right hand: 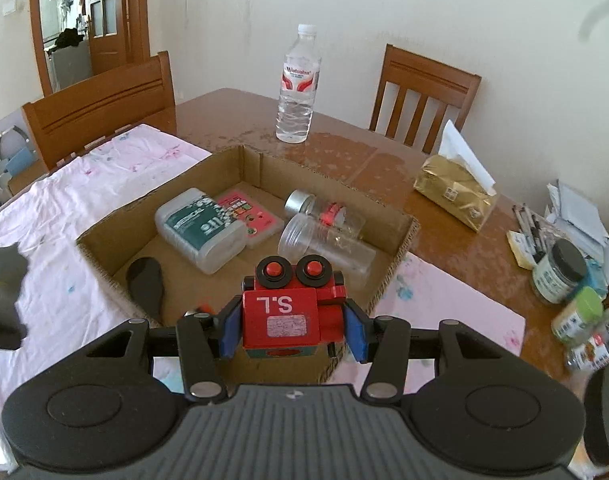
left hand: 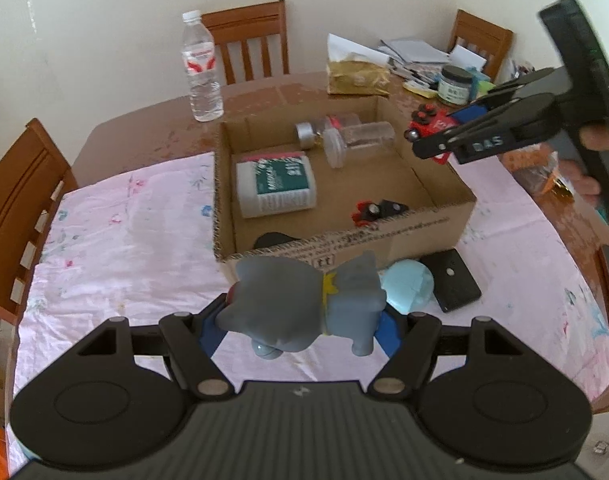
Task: Organize rigid objects
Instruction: 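Carry both toys over the box and open the right gripper to drop the red train, then lower the grey elephant into the box and open the left gripper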
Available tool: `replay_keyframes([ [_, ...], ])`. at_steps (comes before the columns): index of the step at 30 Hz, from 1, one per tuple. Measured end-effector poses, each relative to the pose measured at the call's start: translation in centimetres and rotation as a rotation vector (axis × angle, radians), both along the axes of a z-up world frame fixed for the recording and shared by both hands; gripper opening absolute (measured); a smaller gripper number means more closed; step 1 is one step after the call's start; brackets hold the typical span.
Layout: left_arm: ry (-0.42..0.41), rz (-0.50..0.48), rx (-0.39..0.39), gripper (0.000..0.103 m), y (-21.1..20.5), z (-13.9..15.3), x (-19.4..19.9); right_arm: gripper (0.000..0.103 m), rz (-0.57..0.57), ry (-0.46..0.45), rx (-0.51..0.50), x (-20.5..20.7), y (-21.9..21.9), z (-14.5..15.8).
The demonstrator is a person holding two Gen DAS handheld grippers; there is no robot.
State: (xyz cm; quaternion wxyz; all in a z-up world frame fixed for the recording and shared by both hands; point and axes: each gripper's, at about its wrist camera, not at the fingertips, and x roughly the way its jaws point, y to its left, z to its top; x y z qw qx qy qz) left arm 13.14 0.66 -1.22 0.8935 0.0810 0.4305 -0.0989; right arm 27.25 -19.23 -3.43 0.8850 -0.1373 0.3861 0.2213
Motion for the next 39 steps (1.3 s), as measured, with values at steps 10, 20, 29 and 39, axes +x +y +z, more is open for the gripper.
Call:
replay_keyframes([
  [10, -0.009, 0.018, 0.01, 0.072, 0.4, 0.4, 1.3, 0.103, -0.005, -0.052, -0.015, 1.2, 1.0, 0.0],
  [20, -0.043, 0.0, 0.005, 0.072, 0.0, 1.1, 4.1, 0.103, -0.18, -0.015, -0.017, -2.6, -1.0, 1.1],
  [29, -0.057, -0.005, -0.012, 0.072, -0.2, 0.9, 8.0, 0.103, -0.305, 0.041, -0.026, -6.4, -2.1, -0.9],
  [39, -0.081, 0.041, -0.015, 0.1, 0.1, -1.1, 9.8, 0.103, -0.413, 0.108, -0.015, -8.7, -3.9, -2.6],
])
